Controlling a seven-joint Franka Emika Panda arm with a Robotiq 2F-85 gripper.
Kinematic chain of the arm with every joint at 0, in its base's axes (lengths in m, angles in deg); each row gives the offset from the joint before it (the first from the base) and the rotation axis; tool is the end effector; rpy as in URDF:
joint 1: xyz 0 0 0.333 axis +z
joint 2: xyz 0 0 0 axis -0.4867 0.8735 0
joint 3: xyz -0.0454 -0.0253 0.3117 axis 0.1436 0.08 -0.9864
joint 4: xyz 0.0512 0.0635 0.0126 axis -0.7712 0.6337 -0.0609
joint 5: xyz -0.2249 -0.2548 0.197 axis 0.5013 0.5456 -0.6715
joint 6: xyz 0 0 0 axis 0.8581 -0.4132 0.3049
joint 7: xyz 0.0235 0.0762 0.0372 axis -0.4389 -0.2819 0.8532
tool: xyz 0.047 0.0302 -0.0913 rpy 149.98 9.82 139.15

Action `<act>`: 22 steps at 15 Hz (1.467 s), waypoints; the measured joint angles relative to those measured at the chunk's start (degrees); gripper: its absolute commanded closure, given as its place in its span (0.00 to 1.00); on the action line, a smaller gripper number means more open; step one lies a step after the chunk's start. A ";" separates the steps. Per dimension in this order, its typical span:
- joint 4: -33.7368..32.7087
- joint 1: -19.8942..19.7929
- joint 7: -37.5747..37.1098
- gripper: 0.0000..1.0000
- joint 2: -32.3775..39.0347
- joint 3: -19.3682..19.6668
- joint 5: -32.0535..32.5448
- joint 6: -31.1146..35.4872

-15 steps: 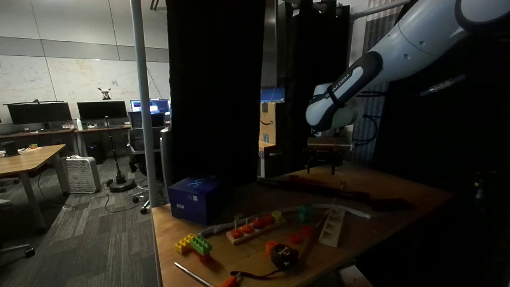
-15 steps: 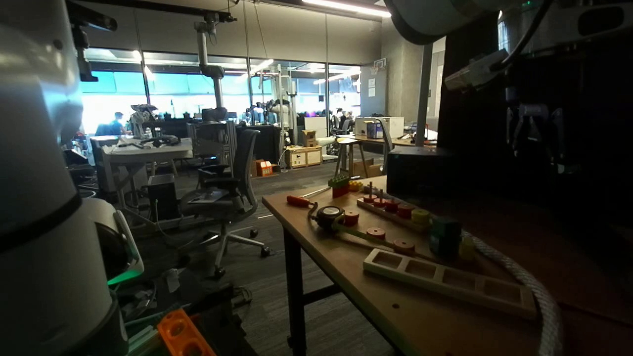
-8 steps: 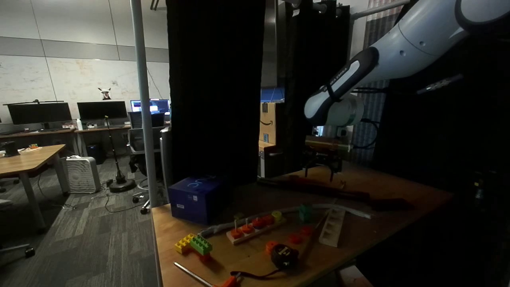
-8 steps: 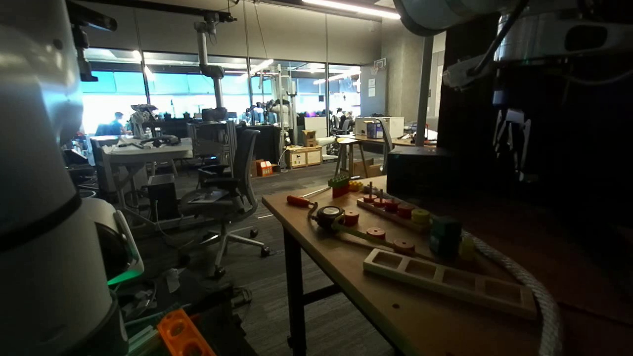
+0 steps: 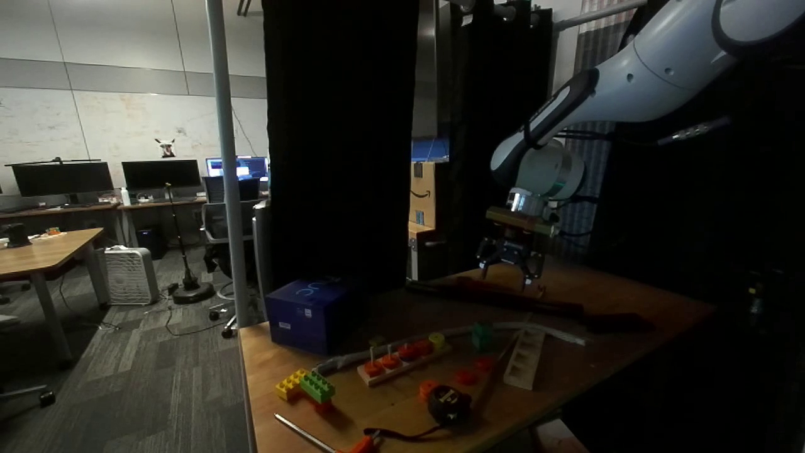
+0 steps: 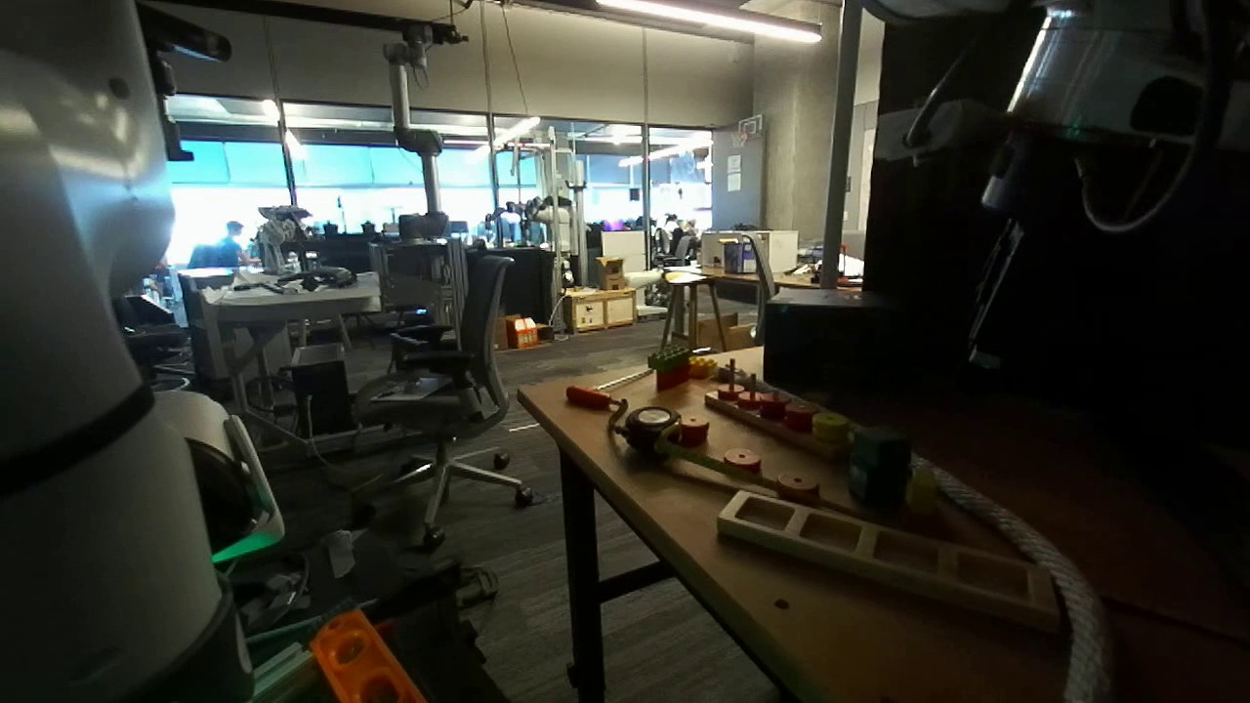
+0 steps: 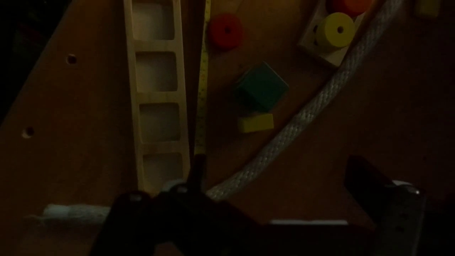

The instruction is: Stack two green square blocks and the yellow square block together respectively

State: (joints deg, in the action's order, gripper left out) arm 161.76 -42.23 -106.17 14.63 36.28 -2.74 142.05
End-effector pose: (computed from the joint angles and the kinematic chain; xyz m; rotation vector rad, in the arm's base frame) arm 0.4902 -0.2380 0.3584 -2.2813 1.7062 0.1284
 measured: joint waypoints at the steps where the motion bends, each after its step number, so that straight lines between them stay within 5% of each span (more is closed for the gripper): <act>1: 0.00 -0.54 0.56 0.00 0.26 0.12 -1.39 -0.39; 8: -0.04 -2.15 4.79 0.00 3.34 0.26 -7.20 -1.11; 22: -5.48 -2.21 9.79 0.00 13.96 -1.21 -8.05 -3.27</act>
State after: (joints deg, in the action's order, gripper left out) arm 156.28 -44.44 -96.38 28.59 35.07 -10.79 138.78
